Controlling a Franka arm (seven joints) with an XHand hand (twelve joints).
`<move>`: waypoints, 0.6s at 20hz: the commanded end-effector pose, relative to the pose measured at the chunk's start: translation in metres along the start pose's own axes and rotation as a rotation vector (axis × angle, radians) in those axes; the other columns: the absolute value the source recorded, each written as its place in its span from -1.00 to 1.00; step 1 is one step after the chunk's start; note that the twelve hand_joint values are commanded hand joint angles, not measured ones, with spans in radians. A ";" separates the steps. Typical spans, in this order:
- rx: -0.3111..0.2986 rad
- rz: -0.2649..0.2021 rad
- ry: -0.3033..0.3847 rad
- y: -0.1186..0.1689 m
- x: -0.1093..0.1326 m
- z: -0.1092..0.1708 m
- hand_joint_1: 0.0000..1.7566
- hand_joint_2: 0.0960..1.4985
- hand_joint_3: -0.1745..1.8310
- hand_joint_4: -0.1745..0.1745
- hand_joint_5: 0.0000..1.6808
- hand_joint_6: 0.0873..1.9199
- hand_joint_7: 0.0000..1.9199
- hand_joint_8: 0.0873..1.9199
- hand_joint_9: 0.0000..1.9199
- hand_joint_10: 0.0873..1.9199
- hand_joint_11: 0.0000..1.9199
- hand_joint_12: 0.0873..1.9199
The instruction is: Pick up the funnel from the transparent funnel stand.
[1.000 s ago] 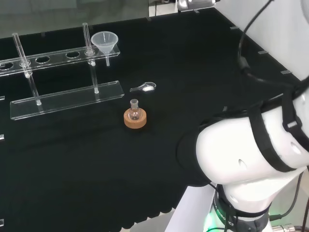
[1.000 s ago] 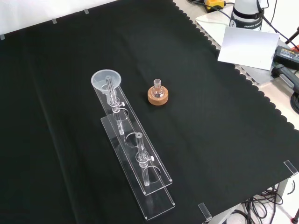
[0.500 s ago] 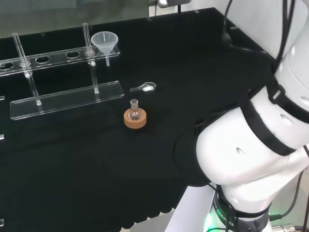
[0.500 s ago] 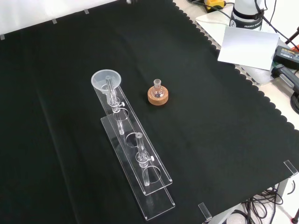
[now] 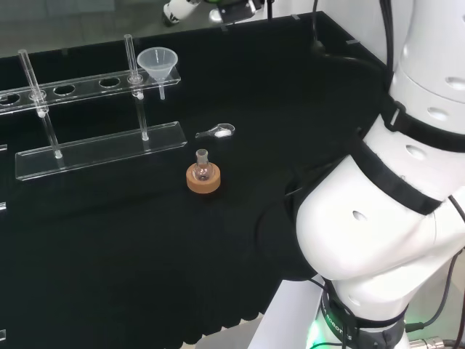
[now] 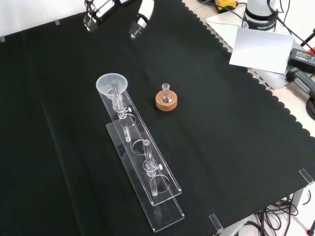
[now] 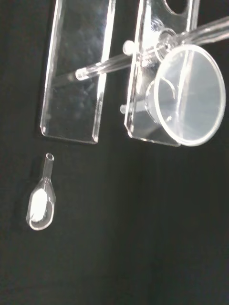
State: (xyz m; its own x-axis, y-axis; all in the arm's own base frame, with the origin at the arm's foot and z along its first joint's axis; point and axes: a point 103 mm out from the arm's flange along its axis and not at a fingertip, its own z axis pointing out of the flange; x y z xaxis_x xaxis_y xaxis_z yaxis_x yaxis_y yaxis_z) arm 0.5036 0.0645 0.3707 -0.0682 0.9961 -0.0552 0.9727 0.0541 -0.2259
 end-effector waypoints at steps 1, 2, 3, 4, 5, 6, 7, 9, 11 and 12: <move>0.067 -0.036 -0.016 0.013 0.026 0.016 -0.46 0.14 -0.58 0.22 -0.79 -1.00 -0.93 -0.56 -0.77 -0.35 -0.90 0.53; 0.078 -0.041 -0.019 0.015 0.029 0.019 -0.45 0.11 -0.58 0.23 -0.80 -1.00 -0.94 -0.55 -0.77 -0.34 -0.88 0.54; 0.094 -0.045 -0.027 0.018 0.032 0.021 -0.43 0.08 -0.58 0.23 -0.80 -1.00 -0.96 -0.54 -0.77 -0.34 -0.86 0.56; 0.113 -0.050 -0.038 0.020 0.035 0.024 -0.42 0.05 -0.58 0.23 -0.81 -1.00 -0.97 -0.52 -0.78 -0.32 -0.85 0.56; 0.135 -0.054 -0.050 0.023 0.039 0.027 -0.41 0.02 -0.58 0.23 -0.82 -1.00 -0.99 -0.52 -0.79 -0.31 -0.83 0.57; 0.153 -0.056 -0.060 0.026 0.042 0.030 -0.40 -0.01 -0.58 0.23 -0.83 -1.00 -0.99 -0.54 -0.80 -0.30 -0.81 0.58; 0.167 -0.059 -0.073 0.028 0.046 0.033 -0.40 -0.03 -0.58 0.22 -0.85 -1.00 -1.00 -0.56 -0.81 -0.29 -0.79 0.58; 0.187 -0.058 -0.094 0.033 0.053 0.038 -0.39 -0.06 -0.58 0.19 -0.89 -1.00 -1.00 -0.62 -0.83 -0.27 -0.78 0.59; 0.200 -0.060 -0.117 0.039 0.059 0.042 -0.38 -0.08 -0.58 0.14 -0.92 -1.00 -1.00 -0.70 -0.86 -0.25 -0.77 0.59; 0.205 -0.060 -0.126 0.042 0.061 0.043 -0.36 -0.09 -0.58 0.12 -0.93 -1.00 -1.00 -0.74 -0.87 -0.24 -0.77 0.59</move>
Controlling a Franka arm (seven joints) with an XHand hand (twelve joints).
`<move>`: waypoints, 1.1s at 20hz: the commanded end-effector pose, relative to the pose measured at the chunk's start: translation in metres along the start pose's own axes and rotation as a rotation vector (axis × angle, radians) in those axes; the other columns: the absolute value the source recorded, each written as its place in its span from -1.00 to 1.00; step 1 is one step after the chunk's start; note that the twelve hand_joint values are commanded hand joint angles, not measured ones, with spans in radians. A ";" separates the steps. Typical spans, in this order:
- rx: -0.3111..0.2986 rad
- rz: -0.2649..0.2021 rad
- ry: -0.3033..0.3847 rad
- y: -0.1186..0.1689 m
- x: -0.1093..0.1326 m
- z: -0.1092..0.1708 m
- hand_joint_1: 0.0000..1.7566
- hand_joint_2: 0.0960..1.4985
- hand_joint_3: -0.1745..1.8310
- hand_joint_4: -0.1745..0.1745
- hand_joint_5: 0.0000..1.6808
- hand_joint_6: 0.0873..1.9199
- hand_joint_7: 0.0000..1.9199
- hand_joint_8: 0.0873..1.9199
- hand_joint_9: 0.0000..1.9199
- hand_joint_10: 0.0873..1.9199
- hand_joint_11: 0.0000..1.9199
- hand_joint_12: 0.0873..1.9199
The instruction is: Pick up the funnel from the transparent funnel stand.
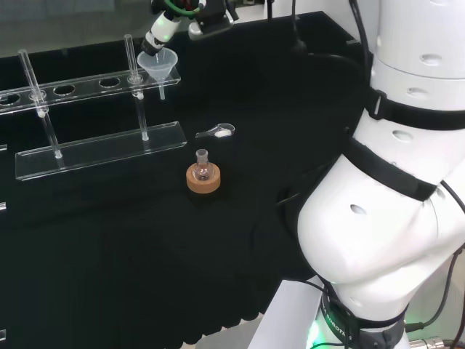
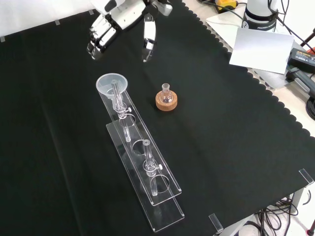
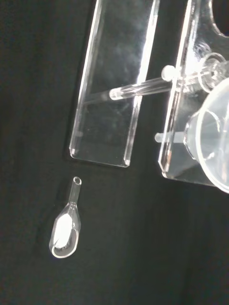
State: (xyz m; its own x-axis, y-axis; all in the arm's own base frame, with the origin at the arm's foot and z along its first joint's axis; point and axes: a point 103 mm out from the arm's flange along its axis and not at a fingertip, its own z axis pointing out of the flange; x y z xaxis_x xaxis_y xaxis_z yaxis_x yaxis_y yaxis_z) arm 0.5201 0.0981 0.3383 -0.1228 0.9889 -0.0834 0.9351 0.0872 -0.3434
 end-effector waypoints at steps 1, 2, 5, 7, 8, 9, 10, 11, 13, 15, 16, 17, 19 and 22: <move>0.092 -0.012 -0.093 0.023 0.029 0.016 -0.35 -0.10 -0.58 0.10 -0.94 -1.00 -1.00 -0.77 -0.88 -0.23 -0.76 0.59; 0.098 -0.010 -0.101 0.026 0.030 0.017 -0.33 -0.11 -0.58 0.08 -0.95 -1.00 -1.00 -0.80 -0.88 -0.23 -0.76 0.59; 0.111 -0.002 -0.125 0.035 0.033 0.022 -0.29 -0.13 -0.58 0.04 -0.96 -1.00 -1.00 -0.82 -0.89 -0.22 -0.75 0.59; 0.112 0.002 -0.134 0.040 0.032 0.025 -0.26 -0.14 -0.58 0.02 -0.96 -1.00 -1.00 -0.83 -0.89 -0.21 -0.75 0.59; 0.110 0.005 -0.139 0.042 0.031 0.025 -0.25 -0.14 -0.58 0.01 -0.96 -1.00 -1.00 -0.83 -0.89 -0.21 -0.74 0.59; 0.112 0.017 -0.145 0.044 0.030 0.026 -0.24 -0.14 -0.58 0.00 -0.95 -1.00 -1.00 -0.83 -0.89 -0.21 -0.74 0.59; 0.111 0.023 -0.148 0.046 0.029 0.027 -0.22 -0.14 -0.58 -0.01 -0.95 -1.00 -1.00 -0.83 -0.89 -0.21 -0.74 0.59; 0.109 0.027 -0.149 0.048 0.028 0.027 -0.21 -0.15 -0.58 -0.01 -0.95 -1.00 -1.00 -0.83 -0.89 -0.21 -0.73 0.59; 0.103 0.031 -0.152 0.051 0.025 0.027 -0.20 -0.15 -0.57 -0.02 -0.95 -1.00 -1.00 -0.82 -0.88 -0.20 -0.73 0.58; 0.102 0.033 -0.150 0.053 0.022 0.027 -0.18 -0.15 -0.57 -0.03 -0.95 -1.00 -1.00 -0.81 -0.88 -0.20 -0.72 0.58; 0.099 0.034 -0.149 0.054 0.021 0.027 -0.18 -0.16 -0.56 -0.04 -0.95 -1.00 -1.00 -0.80 -0.87 -0.19 -0.72 0.58; 0.098 0.035 -0.147 0.054 0.019 0.028 -0.18 -0.16 -0.55 -0.04 -0.95 -1.00 -1.00 -0.79 -0.87 -0.19 -0.71 0.57; 0.103 0.043 -0.147 0.056 0.018 0.029 -0.18 -0.17 -0.54 -0.05 -0.94 -1.00 -1.00 -0.77 -0.87 -0.19 -0.71 0.57; 0.110 0.042 -0.145 0.059 0.016 0.031 -0.17 -0.17 -0.53 -0.06 -0.94 -1.00 -1.00 -0.75 -0.87 -0.19 -0.70 0.56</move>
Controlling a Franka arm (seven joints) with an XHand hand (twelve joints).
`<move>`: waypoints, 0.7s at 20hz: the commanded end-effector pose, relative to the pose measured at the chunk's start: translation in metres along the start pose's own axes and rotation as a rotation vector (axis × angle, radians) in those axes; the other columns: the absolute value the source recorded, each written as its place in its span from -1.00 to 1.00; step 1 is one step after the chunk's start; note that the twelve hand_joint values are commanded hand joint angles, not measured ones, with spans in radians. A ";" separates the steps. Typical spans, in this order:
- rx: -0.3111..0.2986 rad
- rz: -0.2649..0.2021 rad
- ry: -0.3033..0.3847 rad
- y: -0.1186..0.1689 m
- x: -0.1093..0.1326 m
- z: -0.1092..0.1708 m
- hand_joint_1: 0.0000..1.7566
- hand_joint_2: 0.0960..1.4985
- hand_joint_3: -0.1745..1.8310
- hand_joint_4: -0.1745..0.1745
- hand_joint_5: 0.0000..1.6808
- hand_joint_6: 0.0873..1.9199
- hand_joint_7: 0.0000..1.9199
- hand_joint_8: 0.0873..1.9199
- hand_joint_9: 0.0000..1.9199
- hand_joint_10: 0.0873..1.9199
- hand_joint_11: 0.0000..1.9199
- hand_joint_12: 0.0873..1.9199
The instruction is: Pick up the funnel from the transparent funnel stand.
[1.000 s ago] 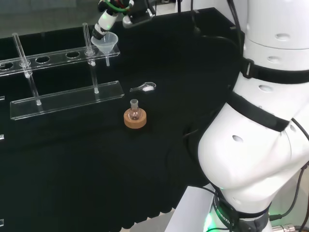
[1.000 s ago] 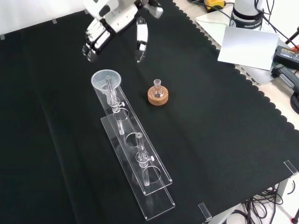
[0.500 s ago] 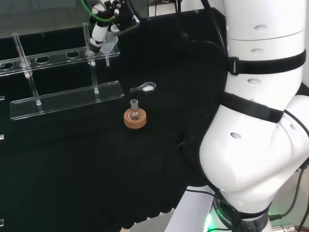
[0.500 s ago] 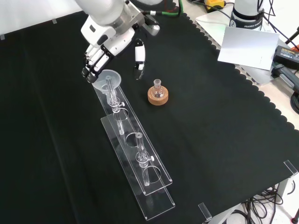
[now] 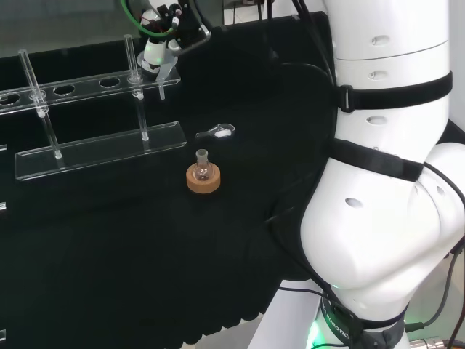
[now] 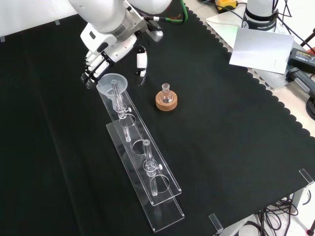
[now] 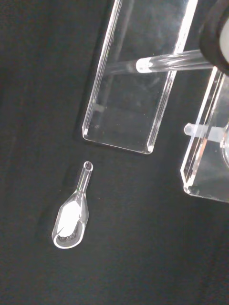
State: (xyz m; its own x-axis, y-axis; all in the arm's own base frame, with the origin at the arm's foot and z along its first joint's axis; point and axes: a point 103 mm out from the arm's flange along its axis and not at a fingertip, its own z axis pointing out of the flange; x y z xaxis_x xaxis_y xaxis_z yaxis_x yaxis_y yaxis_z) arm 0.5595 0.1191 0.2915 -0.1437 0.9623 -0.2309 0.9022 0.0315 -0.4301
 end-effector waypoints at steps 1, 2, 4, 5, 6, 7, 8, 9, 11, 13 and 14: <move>0.011 0.002 0.005 0.006 -0.003 0.003 -0.17 -0.18 -0.53 -0.06 -0.94 -1.00 -1.00 -0.73 -0.87 -0.19 -0.70 0.56; 0.013 0.000 0.007 0.007 -0.003 0.004 -0.17 -0.18 -0.52 -0.06 -0.94 -1.00 -1.00 -0.72 -0.87 -0.19 -0.70 0.56; 0.019 -0.005 0.004 0.010 -0.003 0.005 -0.17 -0.18 -0.51 -0.07 -0.94 -1.00 -1.00 -0.72 -0.87 -0.19 -0.70 0.56; 0.021 -0.006 0.002 0.011 -0.003 0.006 -0.17 -0.18 -0.51 -0.07 -0.94 -1.00 -1.00 -0.72 -0.87 -0.19 -0.70 0.56; 0.023 -0.008 0.005 0.013 -0.003 0.008 -0.17 -0.18 -0.51 -0.07 -0.94 -1.00 -1.00 -0.71 -0.87 -0.19 -0.69 0.56; 0.027 -0.008 0.005 0.014 -0.003 0.009 -0.17 -0.18 -0.51 -0.07 -0.94 -1.00 -1.00 -0.71 -0.87 -0.19 -0.69 0.55; 0.030 -0.009 0.007 0.015 -0.004 0.011 -0.17 -0.19 -0.50 -0.07 -0.94 -1.00 -1.00 -0.71 -0.87 -0.19 -0.69 0.55; 0.033 -0.009 0.007 0.017 -0.004 0.012 -0.17 -0.19 -0.50 -0.07 -0.94 -1.00 -1.00 -0.71 -0.87 -0.19 -0.69 0.55; 0.037 -0.010 0.006 0.019 -0.004 0.014 -0.17 -0.20 -0.49 -0.07 -0.93 -1.00 -1.00 -0.68 -0.86 -0.19 -0.69 0.54; 0.040 -0.004 0.003 0.021 -0.003 0.015 -0.17 -0.20 -0.48 -0.07 -0.93 -1.00 -1.00 -0.67 -0.85 -0.19 -0.69 0.54; 0.041 -0.004 -0.001 0.021 -0.002 0.016 -0.17 -0.21 -0.47 -0.07 -0.92 -1.00 -1.00 -0.66 -0.85 -0.19 -0.68 0.54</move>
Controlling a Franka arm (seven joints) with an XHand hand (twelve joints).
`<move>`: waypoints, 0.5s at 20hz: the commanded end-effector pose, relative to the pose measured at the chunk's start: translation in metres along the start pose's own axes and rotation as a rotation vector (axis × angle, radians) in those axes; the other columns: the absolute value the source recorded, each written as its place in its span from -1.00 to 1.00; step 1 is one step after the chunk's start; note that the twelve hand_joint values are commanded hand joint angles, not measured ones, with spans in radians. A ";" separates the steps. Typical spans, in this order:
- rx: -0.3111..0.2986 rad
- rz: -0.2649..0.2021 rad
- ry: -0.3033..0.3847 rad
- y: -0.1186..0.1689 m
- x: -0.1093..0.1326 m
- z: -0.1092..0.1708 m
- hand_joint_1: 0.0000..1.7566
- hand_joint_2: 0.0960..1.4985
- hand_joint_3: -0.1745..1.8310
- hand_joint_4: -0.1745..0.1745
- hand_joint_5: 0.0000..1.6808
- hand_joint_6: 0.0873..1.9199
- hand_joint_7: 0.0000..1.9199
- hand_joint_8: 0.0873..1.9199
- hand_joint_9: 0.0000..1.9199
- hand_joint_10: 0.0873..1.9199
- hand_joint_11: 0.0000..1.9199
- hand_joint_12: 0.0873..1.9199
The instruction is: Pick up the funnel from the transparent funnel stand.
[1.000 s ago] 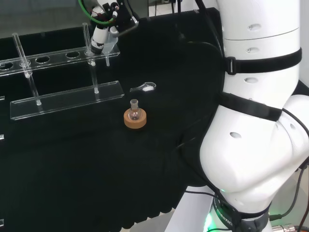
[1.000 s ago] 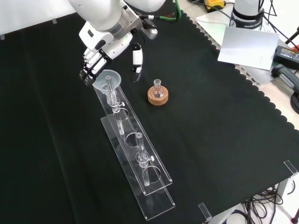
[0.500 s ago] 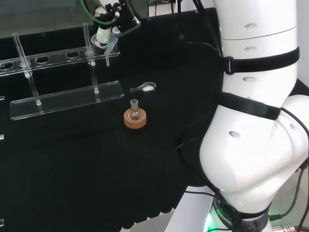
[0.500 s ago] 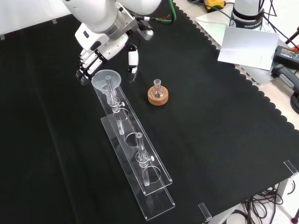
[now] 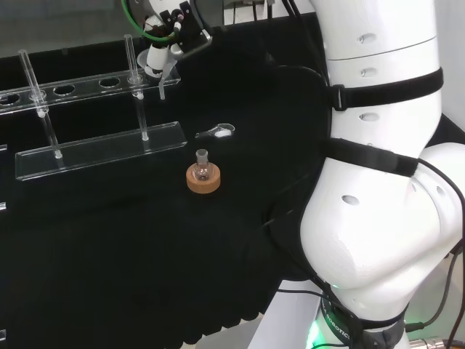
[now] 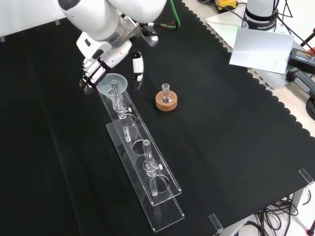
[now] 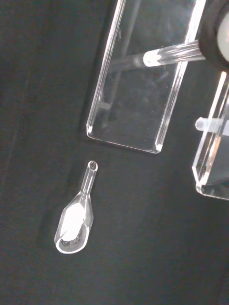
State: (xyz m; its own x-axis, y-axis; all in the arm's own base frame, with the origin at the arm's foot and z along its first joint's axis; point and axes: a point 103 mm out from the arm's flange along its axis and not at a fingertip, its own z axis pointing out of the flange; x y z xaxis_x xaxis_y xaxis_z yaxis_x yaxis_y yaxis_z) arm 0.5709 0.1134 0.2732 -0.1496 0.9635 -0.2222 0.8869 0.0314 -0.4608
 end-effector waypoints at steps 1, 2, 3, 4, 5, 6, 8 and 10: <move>0.009 0.005 -0.008 0.004 0.001 0.003 -0.17 -0.21 -0.47 -0.07 -0.92 -1.00 -1.00 -0.65 -0.84 -0.19 -0.68 0.54; 0.007 0.002 -0.007 0.005 0.002 0.003 -0.17 -0.21 -0.46 -0.07 -0.92 -1.00 -1.00 -0.64 -0.83 -0.19 -0.68 0.54; 0.000 0.002 -0.006 0.005 0.002 0.003 -0.17 -0.21 -0.46 -0.08 -0.91 -1.00 -1.00 -0.63 -0.82 -0.19 -0.68 0.54; -0.009 0.002 -0.007 0.005 0.002 0.003 -0.17 -0.22 -0.45 -0.08 -0.90 -1.00 -1.00 -0.60 -0.79 -0.21 -0.68 0.54; -0.015 0.003 -0.009 0.006 0.003 0.003 -0.17 -0.23 -0.43 -0.10 -0.89 -1.00 -1.00 -0.56 -0.77 -0.23 -0.67 0.54; -0.019 0.005 -0.007 0.006 0.003 0.004 -0.17 -0.23 -0.42 -0.11 -0.88 -1.00 -1.00 -0.51 -0.74 -0.25 -0.67 0.53; -0.025 0.009 -0.011 0.007 0.002 0.004 -0.17 -0.23 -0.39 -0.13 -0.87 -1.00 -0.98 -0.45 -0.69 -0.28 -0.66 0.53; -0.032 0.016 -0.015 0.008 0.002 0.004 -0.17 -0.22 -0.38 -0.14 -0.85 -1.00 -0.95 -0.42 -0.65 -0.29 -0.64 0.52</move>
State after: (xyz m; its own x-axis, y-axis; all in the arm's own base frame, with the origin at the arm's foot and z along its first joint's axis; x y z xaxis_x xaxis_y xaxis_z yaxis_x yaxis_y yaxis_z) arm 0.5746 0.1149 0.2654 -0.1481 0.9615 -0.2316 0.8950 0.0306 -0.4451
